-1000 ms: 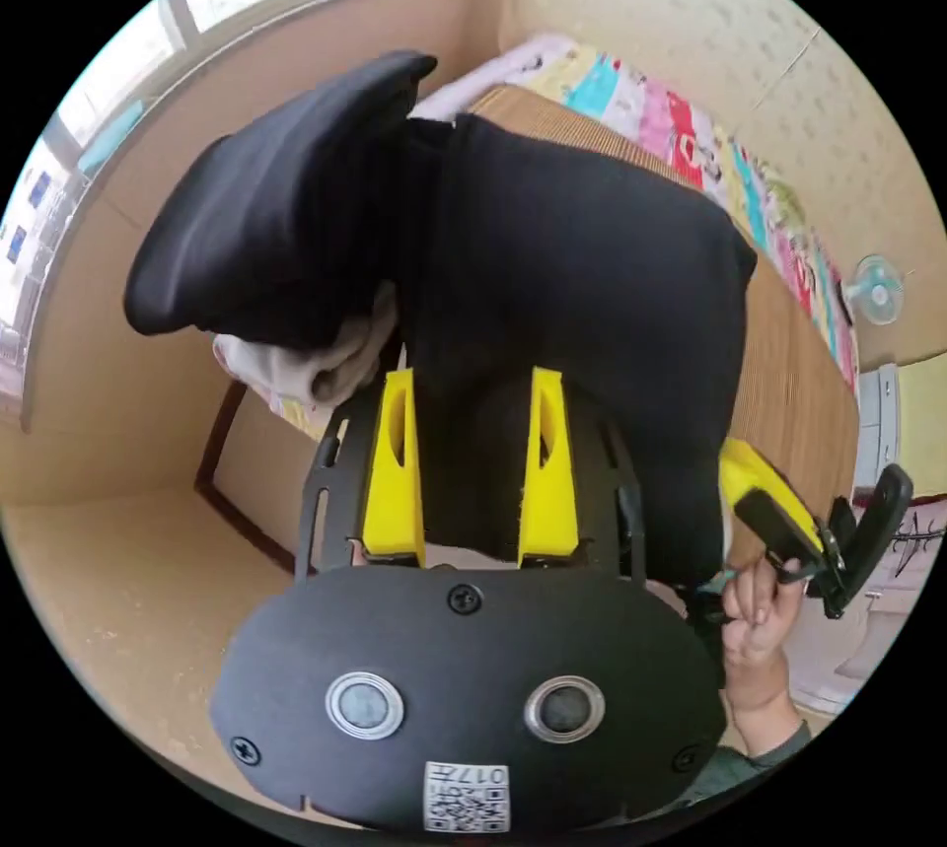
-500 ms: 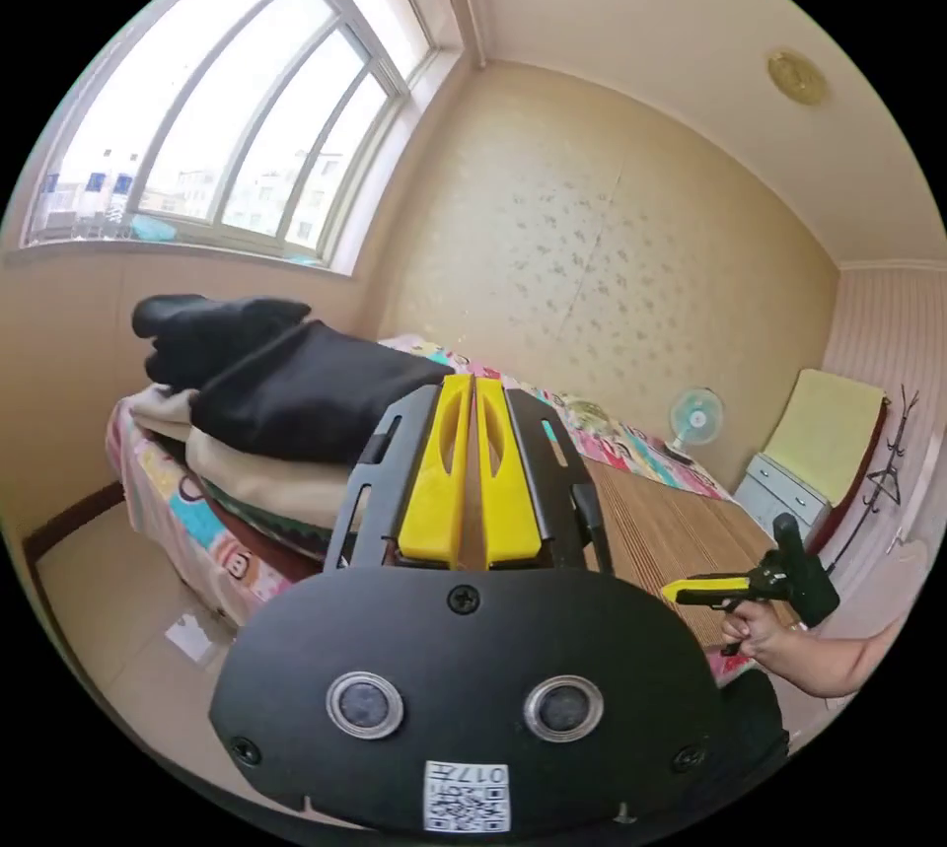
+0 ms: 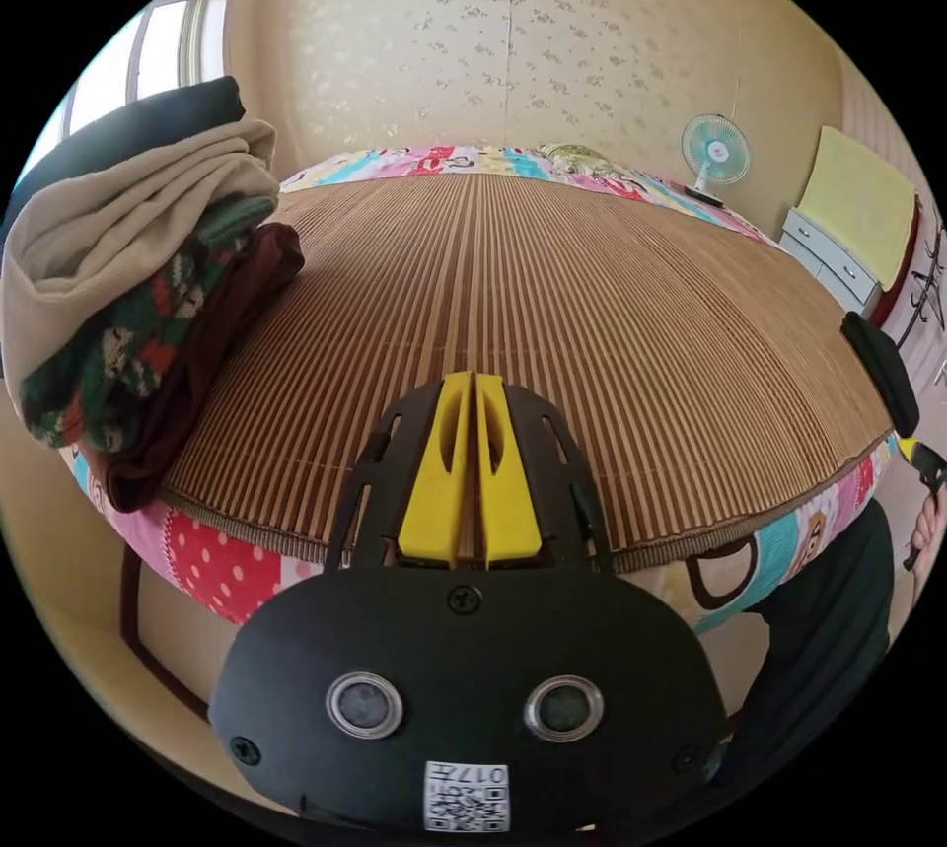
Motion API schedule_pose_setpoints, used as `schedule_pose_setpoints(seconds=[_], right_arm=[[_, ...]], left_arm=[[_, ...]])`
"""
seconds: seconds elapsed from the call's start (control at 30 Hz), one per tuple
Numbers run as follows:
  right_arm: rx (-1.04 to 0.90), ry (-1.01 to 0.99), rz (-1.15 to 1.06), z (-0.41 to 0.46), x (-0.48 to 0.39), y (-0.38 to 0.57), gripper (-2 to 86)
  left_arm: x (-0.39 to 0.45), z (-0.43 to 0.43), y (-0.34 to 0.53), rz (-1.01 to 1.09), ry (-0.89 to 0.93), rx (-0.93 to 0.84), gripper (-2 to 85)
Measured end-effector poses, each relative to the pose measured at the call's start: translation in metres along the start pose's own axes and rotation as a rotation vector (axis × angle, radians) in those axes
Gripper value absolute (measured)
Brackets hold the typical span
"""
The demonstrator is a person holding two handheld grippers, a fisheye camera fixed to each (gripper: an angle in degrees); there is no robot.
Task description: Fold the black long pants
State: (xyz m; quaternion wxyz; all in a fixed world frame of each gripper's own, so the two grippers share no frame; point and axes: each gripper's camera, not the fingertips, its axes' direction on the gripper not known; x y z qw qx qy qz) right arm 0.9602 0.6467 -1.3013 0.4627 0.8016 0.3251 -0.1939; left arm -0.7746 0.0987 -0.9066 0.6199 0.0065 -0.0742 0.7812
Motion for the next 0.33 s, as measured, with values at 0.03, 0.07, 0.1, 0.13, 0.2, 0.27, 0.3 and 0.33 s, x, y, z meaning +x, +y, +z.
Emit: schedule_pose_setpoints(seconds=[0.03, 0.07, 0.1, 0.13, 0.2, 0.27, 0.3, 0.33], right_arm=[[0.023, 0.044, 0.046, -0.012, 0.020, 0.008, 1.0], [0.049, 0.089, 0.095, -0.025, 0.041, 0.014, 1.3], [0.061, 0.112, 0.122, -0.032, 0.051, 0.017, 1.5], [0.084, 0.158, 0.180, -0.044, 0.074, 0.022, 2.1], [0.124, 0.226, 0.282, -0.066, 0.109, 0.026, 4.1], [0.194, 0.300, 0.408, -0.098, 0.158, 0.023, 8.4], [0.211, 0.328, 0.431, -0.105, 0.170, 0.020, 9.5], [0.232, 0.402, 0.511, -0.120, 0.199, 0.014, 11.5]], left_arm=[[0.003, 0.002, 0.004, 0.012, -0.030, 0.002, -1.0], [0.005, 0.003, 0.007, 0.018, -0.045, 0.008, -1.0], [0.006, 0.004, 0.014, 0.027, -0.068, 0.019, -1.0], [0.005, 0.007, 0.018, 0.030, -0.078, 0.023, -1.0], [0.001, 0.010, 0.024, 0.028, -0.077, 0.026, -1.0], [-0.006, 0.014, 0.030, 0.023, -0.069, 0.029, -1.0], [-0.009, 0.017, 0.035, 0.023, -0.068, 0.033, -1.0], [-0.012, 0.020, 0.038, 0.023, -0.072, 0.036, -1.0]])
